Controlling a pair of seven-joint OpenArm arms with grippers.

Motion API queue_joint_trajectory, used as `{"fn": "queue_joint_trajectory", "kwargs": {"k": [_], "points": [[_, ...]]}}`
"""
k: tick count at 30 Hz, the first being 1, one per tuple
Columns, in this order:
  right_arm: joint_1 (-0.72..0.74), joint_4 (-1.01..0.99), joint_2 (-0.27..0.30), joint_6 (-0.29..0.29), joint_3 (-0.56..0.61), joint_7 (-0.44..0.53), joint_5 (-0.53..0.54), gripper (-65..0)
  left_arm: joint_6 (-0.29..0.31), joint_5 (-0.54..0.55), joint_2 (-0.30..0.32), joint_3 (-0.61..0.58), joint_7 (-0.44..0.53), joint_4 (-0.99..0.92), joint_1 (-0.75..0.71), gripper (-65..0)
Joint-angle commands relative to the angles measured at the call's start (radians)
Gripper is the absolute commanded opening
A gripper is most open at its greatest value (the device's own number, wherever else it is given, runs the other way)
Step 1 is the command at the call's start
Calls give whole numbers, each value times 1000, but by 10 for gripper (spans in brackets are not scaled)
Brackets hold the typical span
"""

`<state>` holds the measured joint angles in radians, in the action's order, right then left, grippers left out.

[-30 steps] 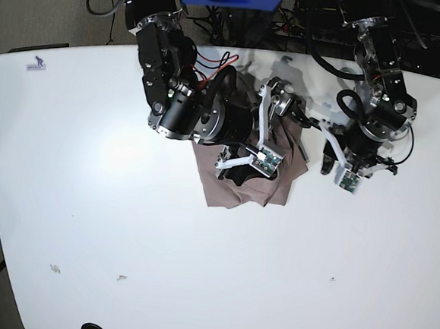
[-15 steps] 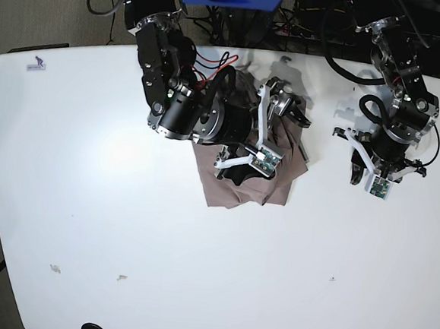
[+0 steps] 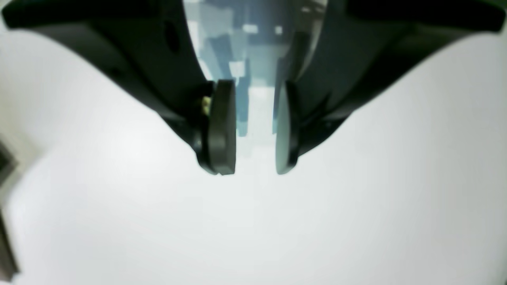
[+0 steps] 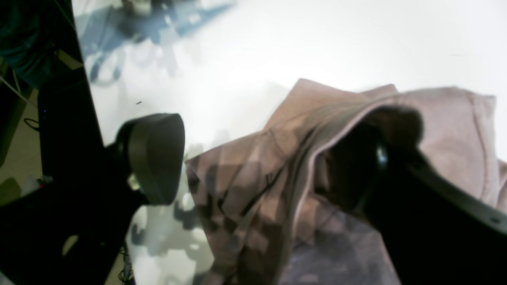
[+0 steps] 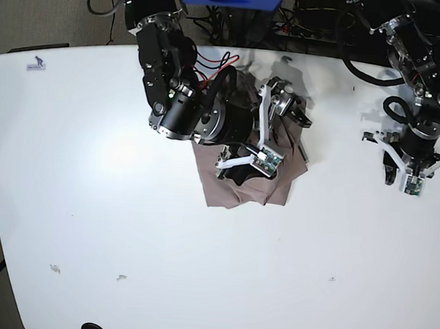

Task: Fold the T-shirt properly
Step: 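Open the right gripper and pull it back from the folded shirt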

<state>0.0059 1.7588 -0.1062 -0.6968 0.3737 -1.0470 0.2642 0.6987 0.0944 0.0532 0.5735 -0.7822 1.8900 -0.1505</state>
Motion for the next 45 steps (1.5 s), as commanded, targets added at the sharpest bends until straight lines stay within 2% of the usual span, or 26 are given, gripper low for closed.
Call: {"fn": "queue_joint_trajectory", "kwargs": {"k": [1,6,12,24,31,45], "points": [[15,10,-14,-1,5,26,19,-97,-1,11,12,16,22,19,9,-493],[19,2,-23,-1,6,26,19,-95,-1,14,40,56,22,19,5,-494],[55,-10,-51,-1,8,26,19,-100,-1,14,41,101,22,19,7,-492],[53,-10,-51,-1,126,27,19,-100,-1,8,43,102,22,18,2,-490],[53,-10,-51,-1,121,66,19,-100,-1,6,43,101,22,16,1,-490],[59,57,-51,-1,-104,60,24,-100,-1,9,40,98,22,15,1,-490]]}}
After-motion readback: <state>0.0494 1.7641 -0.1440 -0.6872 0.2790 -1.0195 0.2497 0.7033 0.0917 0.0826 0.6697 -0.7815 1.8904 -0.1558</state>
